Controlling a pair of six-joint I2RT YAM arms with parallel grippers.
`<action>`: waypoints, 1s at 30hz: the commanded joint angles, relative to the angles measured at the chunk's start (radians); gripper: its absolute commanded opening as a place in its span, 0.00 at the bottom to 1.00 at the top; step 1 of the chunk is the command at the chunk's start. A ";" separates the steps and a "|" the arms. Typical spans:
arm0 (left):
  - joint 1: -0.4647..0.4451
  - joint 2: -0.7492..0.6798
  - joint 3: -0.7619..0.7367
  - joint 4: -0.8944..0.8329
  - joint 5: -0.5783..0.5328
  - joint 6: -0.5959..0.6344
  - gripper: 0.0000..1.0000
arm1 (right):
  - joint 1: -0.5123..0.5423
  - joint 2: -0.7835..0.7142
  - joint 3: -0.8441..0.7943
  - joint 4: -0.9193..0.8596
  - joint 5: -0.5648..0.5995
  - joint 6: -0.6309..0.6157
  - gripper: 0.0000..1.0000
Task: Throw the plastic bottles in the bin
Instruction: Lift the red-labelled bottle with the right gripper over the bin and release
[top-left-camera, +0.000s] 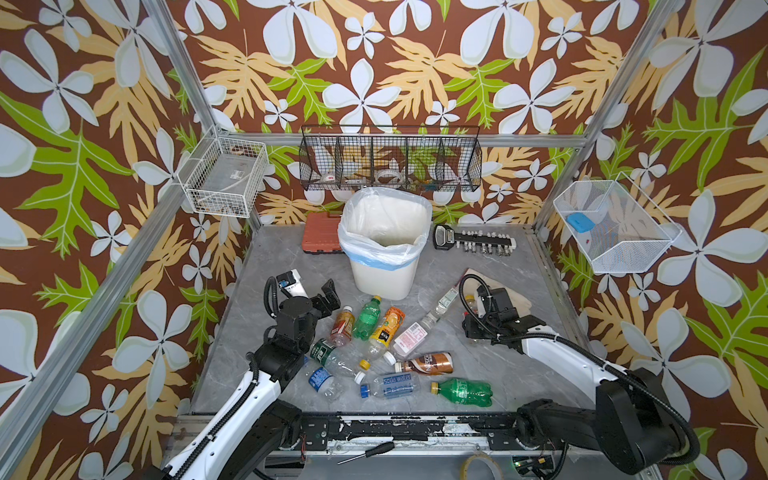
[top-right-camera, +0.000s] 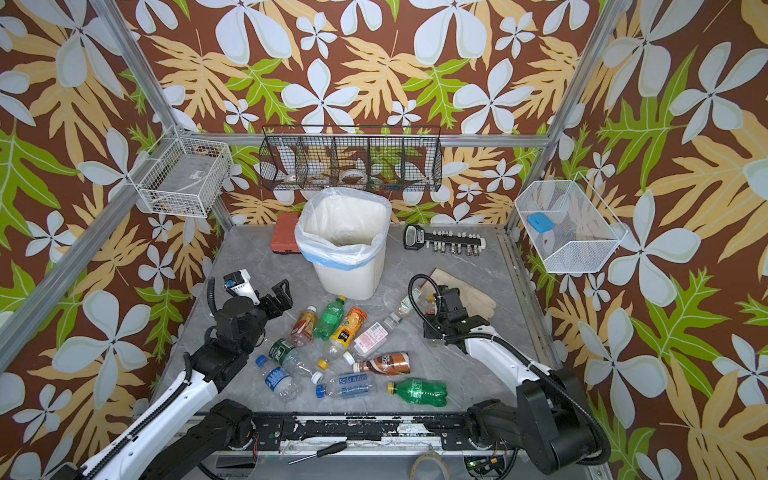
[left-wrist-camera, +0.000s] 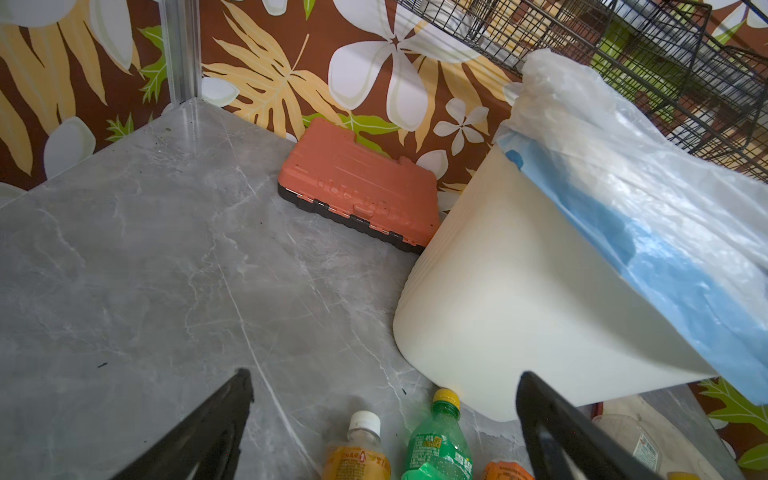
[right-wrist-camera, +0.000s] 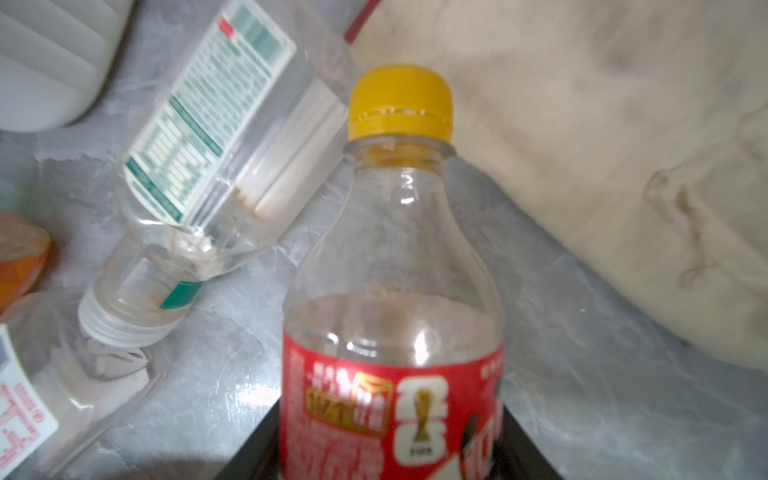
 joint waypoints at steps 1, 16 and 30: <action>0.001 0.004 0.003 -0.006 -0.020 -0.021 1.00 | 0.006 -0.079 0.036 -0.046 0.042 0.031 0.53; 0.001 -0.004 0.001 -0.041 -0.036 -0.038 1.00 | 0.287 -0.109 0.539 0.062 0.260 -0.061 0.52; 0.001 -0.092 -0.019 -0.128 -0.052 -0.066 1.00 | 0.342 0.524 1.177 0.154 0.297 -0.305 0.52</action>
